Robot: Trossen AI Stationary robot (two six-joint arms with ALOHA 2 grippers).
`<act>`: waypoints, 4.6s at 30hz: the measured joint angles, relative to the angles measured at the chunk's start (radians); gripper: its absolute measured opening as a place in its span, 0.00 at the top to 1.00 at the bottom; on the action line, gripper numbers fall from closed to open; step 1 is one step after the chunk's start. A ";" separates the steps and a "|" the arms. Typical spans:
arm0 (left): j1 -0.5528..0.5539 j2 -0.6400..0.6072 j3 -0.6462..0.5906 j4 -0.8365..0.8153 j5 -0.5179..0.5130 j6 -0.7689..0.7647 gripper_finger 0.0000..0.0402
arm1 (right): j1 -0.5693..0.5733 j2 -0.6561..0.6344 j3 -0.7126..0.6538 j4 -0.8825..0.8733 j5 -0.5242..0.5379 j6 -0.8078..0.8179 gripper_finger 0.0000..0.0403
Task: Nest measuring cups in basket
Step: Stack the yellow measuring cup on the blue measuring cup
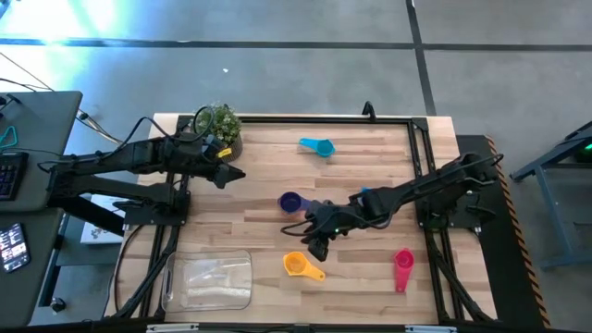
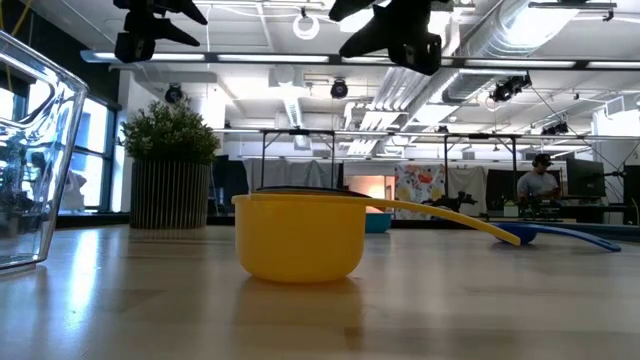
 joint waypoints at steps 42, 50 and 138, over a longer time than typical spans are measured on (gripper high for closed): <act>0.000 0.025 0.000 -0.003 -0.030 -0.017 0.68 | 0.035 0.297 0.000 0.076 -0.032 -0.052 0.65; 0.000 0.025 0.000 -0.003 -0.030 -0.017 0.68 | 0.038 0.342 0.000 0.102 -0.070 -0.016 0.65; 0.000 0.025 0.000 -0.005 -0.064 0.010 0.68 | -0.362 0.350 0.307 -0.257 -0.078 -0.516 1.00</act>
